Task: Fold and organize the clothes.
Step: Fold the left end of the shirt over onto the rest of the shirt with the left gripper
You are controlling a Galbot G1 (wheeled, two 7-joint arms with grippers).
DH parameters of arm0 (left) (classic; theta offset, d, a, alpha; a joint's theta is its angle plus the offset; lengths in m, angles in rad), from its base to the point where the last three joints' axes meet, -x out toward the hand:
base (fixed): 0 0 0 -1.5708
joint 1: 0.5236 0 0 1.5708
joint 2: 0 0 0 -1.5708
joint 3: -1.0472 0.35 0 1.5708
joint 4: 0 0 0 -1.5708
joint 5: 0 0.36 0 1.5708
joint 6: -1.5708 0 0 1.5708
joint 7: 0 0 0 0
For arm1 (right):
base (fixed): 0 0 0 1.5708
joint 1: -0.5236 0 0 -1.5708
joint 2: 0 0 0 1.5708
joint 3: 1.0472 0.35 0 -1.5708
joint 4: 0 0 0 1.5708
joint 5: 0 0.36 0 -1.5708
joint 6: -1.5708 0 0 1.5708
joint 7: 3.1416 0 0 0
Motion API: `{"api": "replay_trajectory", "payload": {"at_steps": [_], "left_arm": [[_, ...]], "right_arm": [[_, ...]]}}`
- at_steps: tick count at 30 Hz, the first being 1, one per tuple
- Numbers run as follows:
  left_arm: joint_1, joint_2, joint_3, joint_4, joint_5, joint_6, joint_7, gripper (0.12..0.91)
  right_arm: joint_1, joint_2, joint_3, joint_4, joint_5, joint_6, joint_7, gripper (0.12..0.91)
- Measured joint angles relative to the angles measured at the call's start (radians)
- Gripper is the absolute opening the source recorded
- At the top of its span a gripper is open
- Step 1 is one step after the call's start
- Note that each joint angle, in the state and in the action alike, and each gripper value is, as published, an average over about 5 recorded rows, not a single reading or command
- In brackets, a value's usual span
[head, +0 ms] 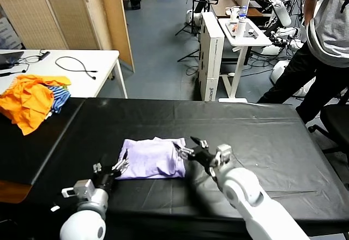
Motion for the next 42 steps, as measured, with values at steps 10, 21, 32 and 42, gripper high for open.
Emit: {"api": "replay_trajectory", "payload": {"at_steps": [10, 21, 32, 42], "left_arm": [[0.002, -0.005, -0.001, 0.002, 0.003, -0.002, 0.000, 0.907], [0.011, -0.005, -0.004, 0.003, 0.004, -0.007, 0.001, 0.907], [0.021, -0.008, -0.005, 0.003, 0.007, -0.012, 0.002, 0.907], [0.014, -0.006, -0.005, 0.009, 0.008, -0.013, 0.003, 0.907]], "right_arm": [[-0.036, -0.049, -0.071, 0.005, -0.220, 0.075, -0.050, 0.907], [-0.022, -0.025, -0.144, -0.023, -0.281, 0.087, -0.050, 0.857], [-0.009, -0.018, -0.148, -0.037, -0.258, 0.071, -0.037, 0.326], [-0.034, -0.047, -0.082, -0.014, -0.131, -0.061, -0.016, 0.146]]}}
